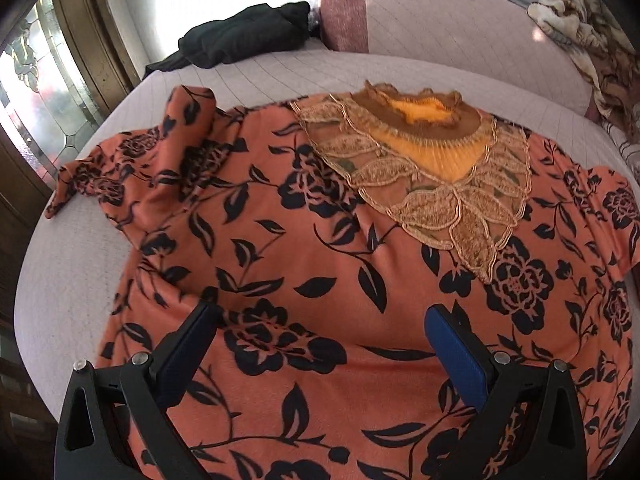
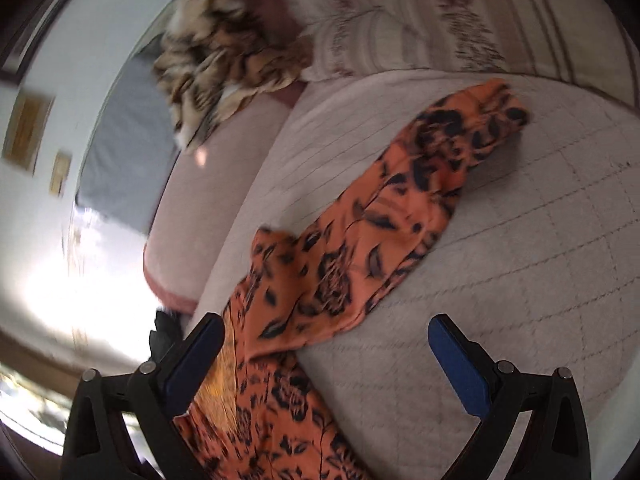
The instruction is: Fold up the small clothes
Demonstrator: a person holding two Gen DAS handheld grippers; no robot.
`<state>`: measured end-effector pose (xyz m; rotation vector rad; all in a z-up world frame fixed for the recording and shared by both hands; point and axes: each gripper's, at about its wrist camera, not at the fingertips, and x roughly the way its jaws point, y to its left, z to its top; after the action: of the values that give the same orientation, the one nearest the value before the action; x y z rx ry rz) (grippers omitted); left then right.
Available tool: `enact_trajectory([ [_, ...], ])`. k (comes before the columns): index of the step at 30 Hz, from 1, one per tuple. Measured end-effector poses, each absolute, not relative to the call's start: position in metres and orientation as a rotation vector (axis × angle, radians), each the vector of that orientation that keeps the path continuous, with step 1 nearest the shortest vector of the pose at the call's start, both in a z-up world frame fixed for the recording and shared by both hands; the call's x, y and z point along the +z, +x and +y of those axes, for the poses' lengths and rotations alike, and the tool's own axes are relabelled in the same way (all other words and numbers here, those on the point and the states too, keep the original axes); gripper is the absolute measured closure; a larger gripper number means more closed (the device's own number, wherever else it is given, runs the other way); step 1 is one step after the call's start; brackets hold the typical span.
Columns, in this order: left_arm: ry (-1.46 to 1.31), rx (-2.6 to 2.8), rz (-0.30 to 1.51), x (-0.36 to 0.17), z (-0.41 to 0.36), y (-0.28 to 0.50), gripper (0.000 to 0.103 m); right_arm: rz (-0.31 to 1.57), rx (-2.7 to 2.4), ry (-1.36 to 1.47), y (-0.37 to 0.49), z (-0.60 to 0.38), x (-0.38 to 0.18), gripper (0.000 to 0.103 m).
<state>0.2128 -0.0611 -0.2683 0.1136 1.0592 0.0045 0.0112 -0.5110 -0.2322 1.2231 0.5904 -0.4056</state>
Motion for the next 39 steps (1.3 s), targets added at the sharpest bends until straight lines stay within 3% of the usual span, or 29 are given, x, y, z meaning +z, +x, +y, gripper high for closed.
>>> enact_trajectory([
  [2,0.101,-0.011,1.115,-0.281,-0.06,0.215,0.0,0.513,-0.469,1.329,-0.001,-0.54,-0.249,0.004],
  [10,0.06,0.04,1.014,-0.283,-0.059,0.201,0.0,0.309,-0.536,1.53,-0.006,-0.608,-0.283,0.026],
  [11,0.064,0.044,1.021,-0.284,-0.059,0.203,0.0,0.3,-0.537,1.498,0.0,-0.614,-0.281,0.038],
  [12,0.057,0.043,1.029,-0.283,-0.058,0.203,0.0,0.307,-0.554,1.457,0.006,-0.619,-0.278,0.058],
  [15,0.061,0.036,1.061,-0.279,-0.057,0.206,0.0,0.328,-0.637,1.383,0.009,-0.625,-0.273,0.09],
  [20,0.085,0.079,1.035,-0.263,-0.05,0.223,0.0,0.279,-0.562,1.246,0.02,-0.602,-0.233,0.094],
  [31,-0.1,0.367,0.907,-0.208,0.058,0.232,0.0,0.152,-0.056,0.93,0.165,-0.449,-0.042,0.094],
  [35,-0.174,0.466,0.879,-0.2,0.097,0.231,0.0,0.226,0.13,0.885,0.219,-0.358,-0.025,0.094],
  [39,-0.239,0.535,0.866,-0.197,0.134,0.231,0.0,0.333,0.248,0.863,0.26,-0.263,-0.05,0.094],
])
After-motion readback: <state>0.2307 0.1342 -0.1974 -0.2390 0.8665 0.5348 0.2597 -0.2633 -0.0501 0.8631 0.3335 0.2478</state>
